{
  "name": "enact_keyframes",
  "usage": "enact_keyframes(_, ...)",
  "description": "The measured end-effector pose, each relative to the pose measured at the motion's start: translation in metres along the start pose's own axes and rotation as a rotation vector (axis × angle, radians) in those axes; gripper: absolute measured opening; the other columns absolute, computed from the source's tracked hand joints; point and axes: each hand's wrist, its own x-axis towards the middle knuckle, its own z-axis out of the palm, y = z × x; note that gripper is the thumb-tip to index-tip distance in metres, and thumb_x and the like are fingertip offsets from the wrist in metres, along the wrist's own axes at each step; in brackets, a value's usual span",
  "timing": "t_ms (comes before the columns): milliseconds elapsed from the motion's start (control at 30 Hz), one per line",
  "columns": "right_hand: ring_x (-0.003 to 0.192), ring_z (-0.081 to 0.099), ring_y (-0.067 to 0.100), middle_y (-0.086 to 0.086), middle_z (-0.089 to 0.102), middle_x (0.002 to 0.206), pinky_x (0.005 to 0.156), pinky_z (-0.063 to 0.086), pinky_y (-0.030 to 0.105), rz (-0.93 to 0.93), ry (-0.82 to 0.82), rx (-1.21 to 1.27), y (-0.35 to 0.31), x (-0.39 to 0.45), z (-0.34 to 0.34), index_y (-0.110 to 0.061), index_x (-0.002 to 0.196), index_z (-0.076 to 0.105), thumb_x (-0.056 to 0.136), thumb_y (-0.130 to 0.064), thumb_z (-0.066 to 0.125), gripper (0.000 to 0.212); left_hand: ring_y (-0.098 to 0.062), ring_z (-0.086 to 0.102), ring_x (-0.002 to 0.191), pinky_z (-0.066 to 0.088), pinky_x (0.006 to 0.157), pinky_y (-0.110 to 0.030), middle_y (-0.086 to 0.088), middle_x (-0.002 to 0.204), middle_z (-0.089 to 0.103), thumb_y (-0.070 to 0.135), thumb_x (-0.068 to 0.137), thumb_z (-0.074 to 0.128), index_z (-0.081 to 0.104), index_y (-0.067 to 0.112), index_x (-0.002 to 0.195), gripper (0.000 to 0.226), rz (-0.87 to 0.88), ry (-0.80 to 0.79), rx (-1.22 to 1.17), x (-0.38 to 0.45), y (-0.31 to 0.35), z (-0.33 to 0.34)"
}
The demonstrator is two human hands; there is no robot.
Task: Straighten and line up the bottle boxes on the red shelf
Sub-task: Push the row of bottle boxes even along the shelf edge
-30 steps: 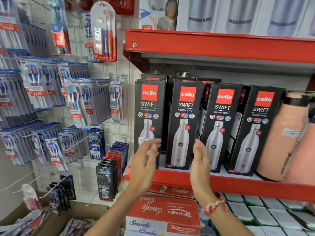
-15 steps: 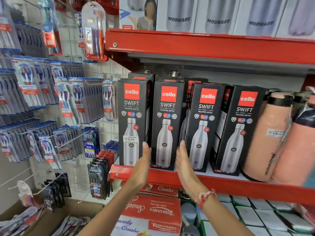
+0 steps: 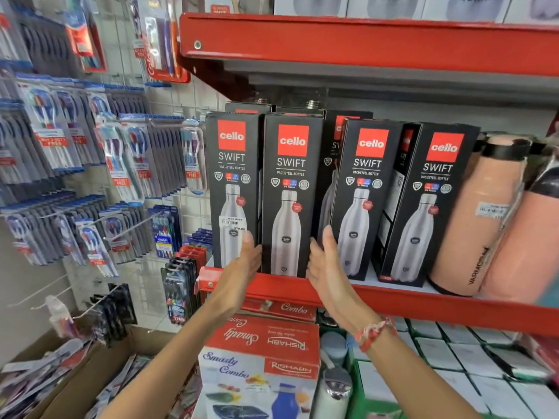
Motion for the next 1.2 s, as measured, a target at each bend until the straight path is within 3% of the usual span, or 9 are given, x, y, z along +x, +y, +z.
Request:
enact_keyframes(67, 0.148, 0.024, 0.018, 0.003, 0.023, 0.162, 0.121, 0.018, 0.036, -0.032, 0.057, 0.02, -0.004, -0.005, -0.008, -0.016, 0.153, 0.021, 0.074, -0.079, 0.027, 0.101, -0.014, 0.052, 0.129, 0.034, 0.115, -0.038, -0.006, 0.143, 0.054, 0.084, 0.078, 0.017, 0.051, 0.014, 0.137, 0.098, 0.105, 0.114, 0.154, -0.003, -0.003, 0.002)
enact_keyframes(167, 0.129, 0.053, 0.018, 0.009, 0.055, 0.142, 0.111, 0.037, 0.033, -0.186, 0.331, 0.037, -0.006, -0.011, -0.032, -0.011, 0.136, 0.052, 0.095, -0.056, 0.033, 0.064, -0.006, 0.067, 0.101, 0.051, 0.097, -0.034, -0.001, 0.109, 0.075, 0.064, 0.092, 0.023, 0.072, 0.016, 0.11, 0.071, 0.31, 0.343, 0.219, -0.008, -0.005, 0.013)
enact_keyframes(233, 0.118, 0.06, 0.02, 0.011, 0.065, 0.127, 0.103, 0.044, 0.033, -0.227, 0.517, 0.102, -0.007, -0.016, -0.048, -0.013, 0.119, 0.063, 0.101, -0.038, 0.038, 0.04, -0.003, 0.068, 0.096, 0.054, 0.093, -0.034, 0.003, 0.101, 0.076, 0.059, 0.093, 0.025, 0.074, 0.019, 0.103, 0.064, 0.359, 0.32, 0.219, -0.01, -0.002, 0.028)
enact_keyframes(300, 0.119, 0.058, 0.02, 0.01, 0.063, 0.129, 0.103, 0.042, 0.032, -0.235, 0.604, 0.117, -0.002, -0.017, -0.064, -0.014, 0.118, 0.063, 0.101, -0.03, 0.04, 0.032, -0.001, 0.066, 0.103, 0.051, 0.099, -0.034, 0.005, 0.109, 0.074, 0.061, 0.092, 0.026, 0.071, 0.026, 0.107, 0.059, 0.324, 0.158, 0.193, -0.006, -0.001, 0.048)
enact_keyframes(400, 0.135, 0.043, 0.018, 0.005, 0.046, 0.15, 0.112, 0.029, 0.033, -0.142, 0.578, 0.064, 0.005, -0.01, -0.086, -0.015, 0.141, 0.047, 0.099, -0.041, 0.039, 0.05, -0.008, 0.052, 0.129, 0.034, 0.116, -0.04, -0.001, 0.139, 0.058, 0.079, 0.081, 0.026, 0.053, 0.023, 0.134, 0.082, 0.16, -0.041, 0.028, 0.006, 0.002, 0.081)
enact_keyframes(500, 0.147, 0.025, 0.02, 0.002, 0.028, 0.16, 0.118, 0.017, 0.039, -0.007, 0.477, 0.073, 0.002, 0.002, -0.095, -0.019, 0.151, 0.028, 0.094, -0.059, 0.037, 0.07, -0.015, 0.027, 0.145, 0.013, 0.121, -0.035, -0.001, 0.158, 0.03, 0.087, 0.07, 0.014, 0.029, 0.021, 0.149, 0.104, 0.025, -0.069, 0.104, 0.019, 0.013, 0.111)
enact_keyframes(633, 0.149, 0.021, 0.02, 0.004, 0.02, 0.163, 0.121, 0.014, 0.041, 0.065, 0.394, 0.022, -0.002, 0.01, -0.094, -0.018, 0.152, 0.022, 0.074, -0.083, 0.038, 0.103, -0.019, 0.023, 0.147, 0.014, 0.119, -0.038, -0.002, 0.16, 0.024, 0.079, 0.079, 0.007, 0.022, 0.024, 0.15, 0.091, -0.071, -0.072, 0.104, 0.026, 0.027, 0.131)
enact_keyframes(900, 0.149, 0.02, 0.019, 0.0, 0.018, 0.164, 0.122, 0.014, 0.046, 0.057, 0.294, -0.081, 0.0, -0.002, -0.091, -0.032, 0.152, 0.02, 0.035, -0.102, 0.042, 0.138, -0.012, 0.019, 0.148, 0.011, 0.123, -0.046, 0.005, 0.161, 0.02, 0.1, 0.056, 0.019, 0.019, 0.028, 0.151, 0.119, -0.021, -0.083, 0.026, 0.022, 0.008, 0.11)
enact_keyframes(1200, 0.148, 0.022, 0.018, 0.0, 0.019, 0.163, 0.122, 0.015, 0.046, 0.043, 0.192, -0.165, -0.001, -0.022, -0.077, -0.026, 0.153, 0.018, 0.043, -0.101, 0.037, 0.135, -0.016, 0.03, 0.144, 0.016, 0.121, -0.034, -0.004, 0.158, 0.029, 0.101, 0.044, 0.014, 0.027, 0.016, 0.15, 0.136, -0.032, -0.083, -0.055, 0.006, 0.008, 0.086)
